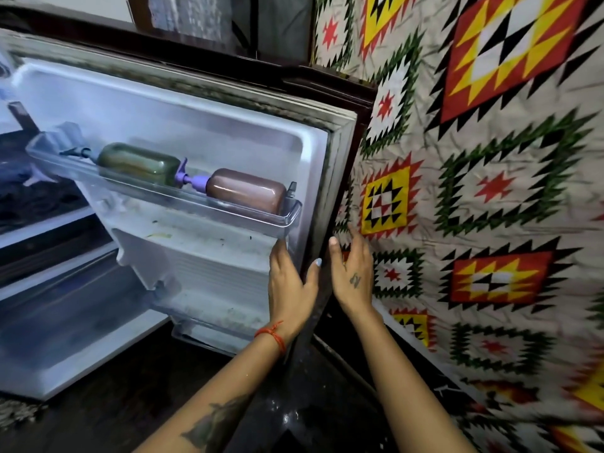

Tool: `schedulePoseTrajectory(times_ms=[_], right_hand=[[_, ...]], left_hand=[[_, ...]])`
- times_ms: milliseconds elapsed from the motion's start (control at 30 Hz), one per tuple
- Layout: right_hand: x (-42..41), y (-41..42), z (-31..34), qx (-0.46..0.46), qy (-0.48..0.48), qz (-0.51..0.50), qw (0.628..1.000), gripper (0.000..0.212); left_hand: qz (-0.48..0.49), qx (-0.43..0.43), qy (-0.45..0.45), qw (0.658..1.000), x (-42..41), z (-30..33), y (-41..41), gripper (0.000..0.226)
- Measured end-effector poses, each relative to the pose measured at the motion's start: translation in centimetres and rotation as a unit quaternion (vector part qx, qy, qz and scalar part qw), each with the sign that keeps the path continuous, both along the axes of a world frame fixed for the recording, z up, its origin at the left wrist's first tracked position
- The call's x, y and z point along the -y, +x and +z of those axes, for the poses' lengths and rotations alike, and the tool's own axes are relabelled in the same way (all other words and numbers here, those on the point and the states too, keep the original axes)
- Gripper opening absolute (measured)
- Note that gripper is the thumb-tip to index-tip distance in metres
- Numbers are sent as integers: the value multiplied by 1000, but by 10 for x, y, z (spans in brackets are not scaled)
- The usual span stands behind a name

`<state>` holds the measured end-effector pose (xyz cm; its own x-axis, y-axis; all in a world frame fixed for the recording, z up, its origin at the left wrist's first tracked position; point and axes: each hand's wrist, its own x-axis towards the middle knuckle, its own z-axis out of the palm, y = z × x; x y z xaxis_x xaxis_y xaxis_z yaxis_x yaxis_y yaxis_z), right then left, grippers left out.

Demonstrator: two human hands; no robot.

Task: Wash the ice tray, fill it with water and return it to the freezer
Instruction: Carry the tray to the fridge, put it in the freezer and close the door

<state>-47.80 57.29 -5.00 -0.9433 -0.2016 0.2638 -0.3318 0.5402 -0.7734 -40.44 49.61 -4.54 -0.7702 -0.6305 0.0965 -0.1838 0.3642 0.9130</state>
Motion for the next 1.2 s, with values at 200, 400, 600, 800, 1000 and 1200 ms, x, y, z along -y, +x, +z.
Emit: schedulePoseTrajectory(times_ms=[200,400,600,800,1000,1200], right_hand=[[15,-30,20,29,-66,36,997,58],[22,-42,23,109,-73,130,983,58],[18,-28,18,78,-118,134,981,87],[11,13,9,19,-144,101,984,72],[14,65,0,-13,-196,106,975,73],[21,121,-9,-48,-202,163,965,73]], left_hand=[[23,10,19,1000,-1,0,-14,71],[68,16,26,997,-4,1,-19,67],[110,10,26,993,-15,-1,-9,67],[207,-7,15,978,-24,-6,19,58],[287,-40,19,957,-26,-11,62,53],[384,-63,15,921,-16,-17,108,61]])
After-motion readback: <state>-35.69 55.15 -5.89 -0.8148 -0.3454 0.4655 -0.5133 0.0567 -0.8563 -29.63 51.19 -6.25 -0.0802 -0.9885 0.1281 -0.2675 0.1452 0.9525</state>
